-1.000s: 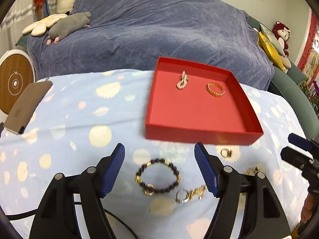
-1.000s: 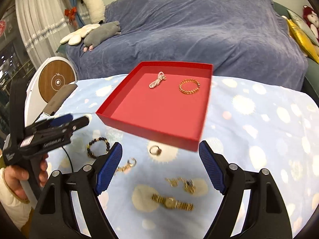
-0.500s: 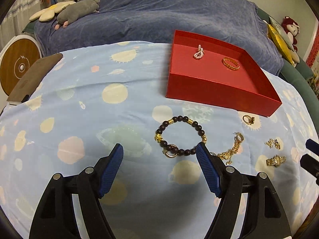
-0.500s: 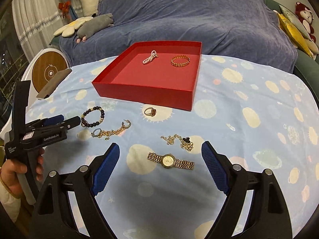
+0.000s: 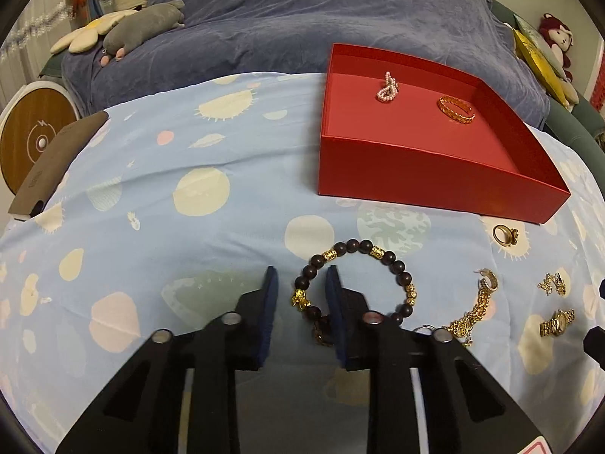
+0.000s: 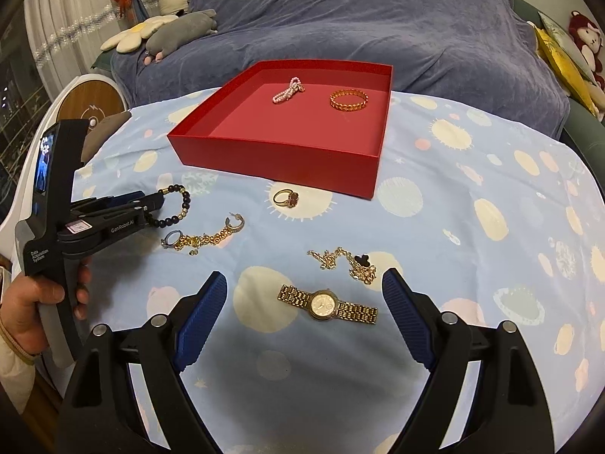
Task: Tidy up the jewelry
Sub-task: 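Grasp the dark bead bracelet with the left tool while the right tool grasps the gold watch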
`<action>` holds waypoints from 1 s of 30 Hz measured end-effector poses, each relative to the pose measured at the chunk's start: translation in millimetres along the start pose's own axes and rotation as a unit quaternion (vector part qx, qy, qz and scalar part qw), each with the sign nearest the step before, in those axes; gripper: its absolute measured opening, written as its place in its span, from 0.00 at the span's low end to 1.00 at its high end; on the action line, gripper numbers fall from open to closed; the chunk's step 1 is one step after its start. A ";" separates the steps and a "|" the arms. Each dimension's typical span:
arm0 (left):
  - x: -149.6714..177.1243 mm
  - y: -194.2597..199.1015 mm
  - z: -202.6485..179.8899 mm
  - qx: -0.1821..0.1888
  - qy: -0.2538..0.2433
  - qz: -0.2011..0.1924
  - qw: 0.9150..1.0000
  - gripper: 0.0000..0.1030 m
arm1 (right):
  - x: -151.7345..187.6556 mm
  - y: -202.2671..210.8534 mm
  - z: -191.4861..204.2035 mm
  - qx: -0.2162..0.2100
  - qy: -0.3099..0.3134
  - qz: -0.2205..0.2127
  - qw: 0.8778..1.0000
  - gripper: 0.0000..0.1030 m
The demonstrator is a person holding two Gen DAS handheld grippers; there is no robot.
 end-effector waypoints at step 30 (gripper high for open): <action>0.1 76.4 -39.4 0.126 -0.009 -0.026 0.992 0.06 | 16.8 -35.2 5.0 -0.021 0.088 0.060 0.994 0.37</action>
Point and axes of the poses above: each gripper's, at about its wrist camera, not at the fingertips, and y roughly against the way its jaws point, z to its left, x to its underside, the point moved 5 cm from there along -y, roughly the way its jaws point, and after that the axes turned 6 degrees about y, right-handed, at the moved point
